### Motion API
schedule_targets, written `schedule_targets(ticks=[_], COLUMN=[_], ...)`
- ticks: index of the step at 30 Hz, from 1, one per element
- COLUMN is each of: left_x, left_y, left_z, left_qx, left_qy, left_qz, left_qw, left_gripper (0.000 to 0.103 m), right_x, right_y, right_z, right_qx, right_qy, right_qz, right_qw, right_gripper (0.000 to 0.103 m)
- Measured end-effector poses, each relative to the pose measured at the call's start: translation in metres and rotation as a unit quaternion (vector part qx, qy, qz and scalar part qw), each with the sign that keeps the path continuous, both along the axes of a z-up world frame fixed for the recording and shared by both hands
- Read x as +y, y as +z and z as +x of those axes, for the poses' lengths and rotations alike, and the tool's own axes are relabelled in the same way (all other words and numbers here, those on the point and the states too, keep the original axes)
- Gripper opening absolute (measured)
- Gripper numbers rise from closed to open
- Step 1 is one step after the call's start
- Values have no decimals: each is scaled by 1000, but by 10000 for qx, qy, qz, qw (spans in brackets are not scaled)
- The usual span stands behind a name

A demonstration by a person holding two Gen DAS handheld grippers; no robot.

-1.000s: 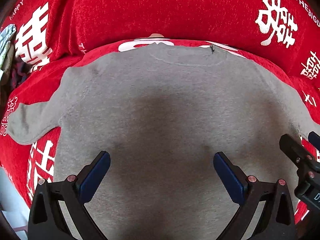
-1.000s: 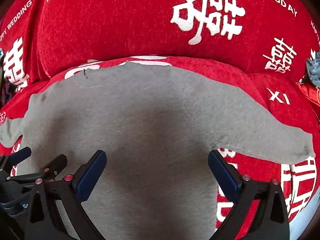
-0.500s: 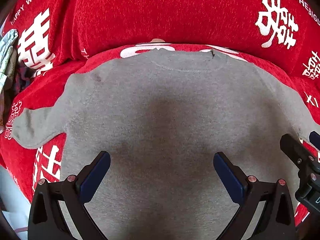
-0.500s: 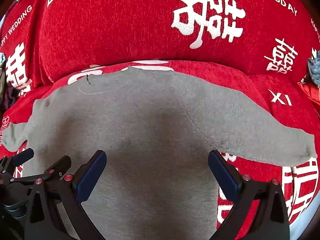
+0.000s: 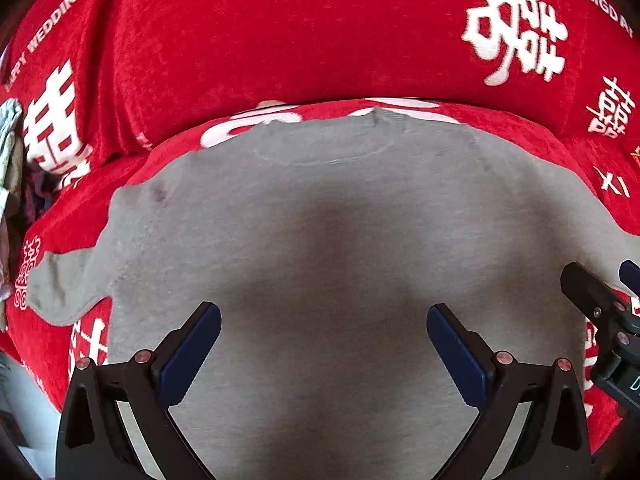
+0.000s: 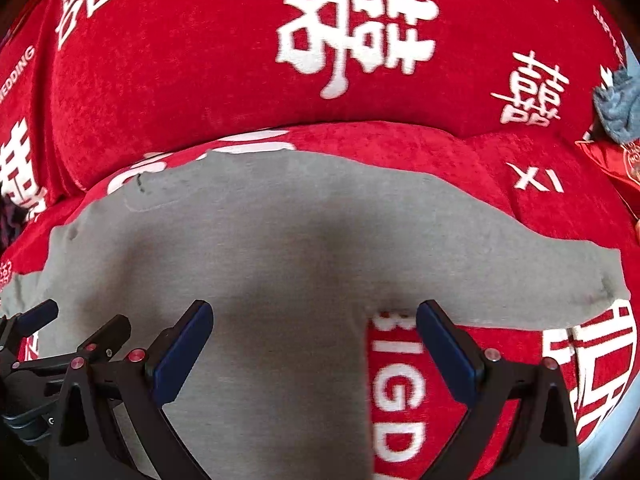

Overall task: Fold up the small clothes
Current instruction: 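Move the right gripper to the sweater sleeve cuff and grasp it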

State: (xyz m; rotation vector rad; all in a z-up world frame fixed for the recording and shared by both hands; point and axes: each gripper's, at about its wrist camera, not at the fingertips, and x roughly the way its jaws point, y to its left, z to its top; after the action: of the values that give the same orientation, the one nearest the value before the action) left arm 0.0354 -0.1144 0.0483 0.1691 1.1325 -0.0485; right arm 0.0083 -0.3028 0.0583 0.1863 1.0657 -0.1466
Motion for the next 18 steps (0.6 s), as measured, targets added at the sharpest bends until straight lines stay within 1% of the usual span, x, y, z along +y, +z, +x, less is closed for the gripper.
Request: schedule_targets(ticks=[10,18], left_x=[-57,-99], left_y=[1,-3], left_z=[3,5], left_qx=[-34,22], left_qy=[-407,-669], left_qz=[45,75], left_qw=[9992,9977], left_gripper=[103,103], right_x=[-57,-107], right_y=[-3,-13], right_z=[-12,-29], right_qx=[-29,-19], right_qy=[-473,-884], right_qz=[19,72], right_qw=[9989,9961], right_gripper=[102,102])
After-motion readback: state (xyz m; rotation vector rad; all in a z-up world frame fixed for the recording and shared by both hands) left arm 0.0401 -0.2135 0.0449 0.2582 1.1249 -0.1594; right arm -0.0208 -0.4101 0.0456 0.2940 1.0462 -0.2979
